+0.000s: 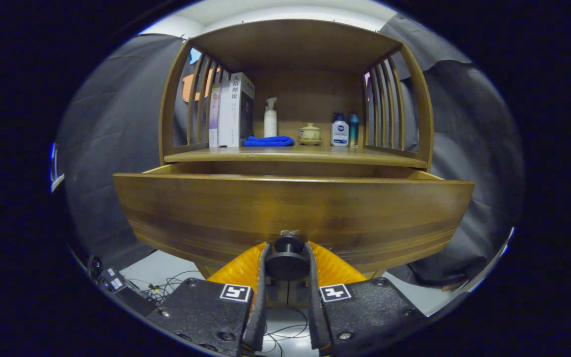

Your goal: Pull open the drawer, take out the items inside it, and place them on the countertop above the cabinet.

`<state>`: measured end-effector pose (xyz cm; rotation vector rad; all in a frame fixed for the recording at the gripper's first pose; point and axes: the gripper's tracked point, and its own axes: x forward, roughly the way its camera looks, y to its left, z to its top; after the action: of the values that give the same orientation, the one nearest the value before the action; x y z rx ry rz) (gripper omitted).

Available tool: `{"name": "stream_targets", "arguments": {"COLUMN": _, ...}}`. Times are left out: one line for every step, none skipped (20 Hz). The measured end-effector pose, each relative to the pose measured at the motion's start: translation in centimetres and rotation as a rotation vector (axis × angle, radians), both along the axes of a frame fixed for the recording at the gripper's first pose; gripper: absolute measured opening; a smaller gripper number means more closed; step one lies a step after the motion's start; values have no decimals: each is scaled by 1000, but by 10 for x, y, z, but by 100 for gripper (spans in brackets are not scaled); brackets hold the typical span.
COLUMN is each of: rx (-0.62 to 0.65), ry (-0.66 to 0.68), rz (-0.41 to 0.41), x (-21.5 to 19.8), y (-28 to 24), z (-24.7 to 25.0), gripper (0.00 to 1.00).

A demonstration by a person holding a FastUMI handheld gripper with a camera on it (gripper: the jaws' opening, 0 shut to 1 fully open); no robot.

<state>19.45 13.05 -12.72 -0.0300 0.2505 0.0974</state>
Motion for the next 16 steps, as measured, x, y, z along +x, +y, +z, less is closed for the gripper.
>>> {"name": "stream_targets", "arguments": {"rx": 1, "ry": 2, "rz": 2, "x": -4, "y": 0, "z": -1, "gripper": 38}}
{"name": "stream_targets", "arguments": {"rx": 2, "ry": 3, "rz": 4, "x": -7, "y": 0, "z": -1, "gripper": 37}}
{"name": "stream_targets", "arguments": {"rx": 3, "ry": 2, "rz": 5, "x": -10, "y": -1, "z": -1, "gripper": 37}}
{"name": "stream_targets", "arguments": {"rx": 0, "ry": 2, "rz": 7, "x": -14, "y": -1, "z": -1, "gripper": 37}}
{"name": "stream_targets", "arguments": {"rx": 3, "ry": 2, "rz": 6, "x": -18, "y": -2, "z": -2, "gripper": 37}}
{"name": "stream_targets", "arguments": {"rx": 6, "ry": 2, "rz": 6, "x": -22, "y": -2, "z": -3, "gripper": 37}}
{"name": "stream_targets", "arguments": {"rx": 8, "ry": 7, "rz": 5, "x": -27, "y": -2, "z": -4, "gripper": 37}}
{"name": "stream_targets", "arguments": {"rx": 10, "ry": 13, "rz": 5, "x": -31, "y": -2, "z": -6, "gripper": 37}}
{"name": "stream_targets", "arguments": {"rx": 8, "ry": 17, "rz": 8, "x": -34, "y": -2, "z": -9, "gripper": 37}}
{"name": "stream_targets", "arguments": {"rx": 8, "ry": 23, "rz": 9, "x": -38, "y": -3, "z": -12, "gripper": 38}}
{"name": "stream_targets", "arguments": {"rx": 6, "ry": 11, "rz": 16, "x": -41, "y": -2, "z": -10, "gripper": 38}}
{"name": "stream_targets", "arguments": {"rx": 2, "ry": 21, "rz": 13, "x": -45, "y": -2, "z": -12, "gripper": 37}}
{"name": "stream_targets", "arguments": {"rx": 7, "ry": 23, "rz": 11, "x": -49, "y": -3, "z": -13, "gripper": 37}}
{"name": "stream_targets", "arguments": {"rx": 12, "ry": 28, "rz": 13, "x": -53, "y": -2, "z": -13, "gripper": 37}}
{"name": "stream_targets", "arguments": {"rx": 17, "ry": 30, "rz": 14, "x": -54, "y": -2, "z": -13, "gripper": 37}}
{"name": "stream_targets", "arguments": {"rx": 16, "ry": 33, "rz": 13, "x": -56, "y": -3, "z": -14, "gripper": 37}}
